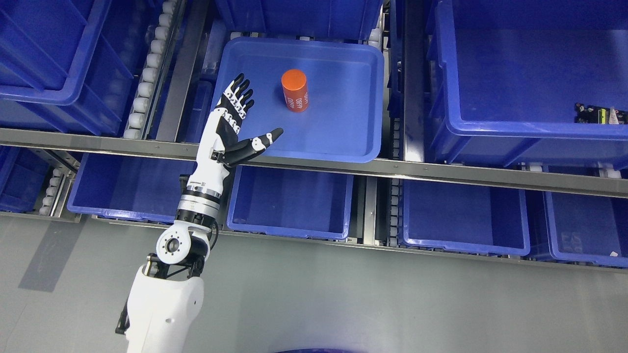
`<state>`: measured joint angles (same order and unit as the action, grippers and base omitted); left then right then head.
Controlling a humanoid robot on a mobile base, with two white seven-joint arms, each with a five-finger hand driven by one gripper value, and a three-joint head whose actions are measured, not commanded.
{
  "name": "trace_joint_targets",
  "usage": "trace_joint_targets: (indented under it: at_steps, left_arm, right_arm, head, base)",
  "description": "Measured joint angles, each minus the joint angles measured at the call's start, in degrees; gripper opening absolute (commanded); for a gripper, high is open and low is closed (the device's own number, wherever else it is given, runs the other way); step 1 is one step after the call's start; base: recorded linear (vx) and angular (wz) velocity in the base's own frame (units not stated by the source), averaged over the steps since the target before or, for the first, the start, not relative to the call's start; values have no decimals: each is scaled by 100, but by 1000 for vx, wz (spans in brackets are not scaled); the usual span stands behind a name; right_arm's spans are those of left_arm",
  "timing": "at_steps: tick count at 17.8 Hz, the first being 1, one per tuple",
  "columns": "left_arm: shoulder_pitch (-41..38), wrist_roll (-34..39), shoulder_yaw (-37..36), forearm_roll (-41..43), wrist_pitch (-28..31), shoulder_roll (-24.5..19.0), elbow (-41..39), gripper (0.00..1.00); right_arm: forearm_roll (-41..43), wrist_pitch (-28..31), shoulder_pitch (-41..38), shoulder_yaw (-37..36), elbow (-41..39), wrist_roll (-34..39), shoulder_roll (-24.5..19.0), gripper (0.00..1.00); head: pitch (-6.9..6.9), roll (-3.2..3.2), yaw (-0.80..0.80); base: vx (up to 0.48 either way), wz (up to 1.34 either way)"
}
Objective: Grab orange capacitor from left shelf to right desk
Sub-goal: 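Reach the left hand toward the orange capacitor in the blue tray, then close the left hand fingers around the orange capacitor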
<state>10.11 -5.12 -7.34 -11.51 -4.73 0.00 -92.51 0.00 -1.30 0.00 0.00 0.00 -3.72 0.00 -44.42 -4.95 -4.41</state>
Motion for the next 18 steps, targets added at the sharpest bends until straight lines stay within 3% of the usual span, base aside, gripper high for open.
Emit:
trace_joint_targets:
  at_steps: [18]
  left_arm:
    - [1650,-387,-550,670,169,0,1993,96]
  right_arm:
    - [0,0,0,0,0,0,0,100]
  head:
    - [0,0,0]
  base:
    - [0,0]
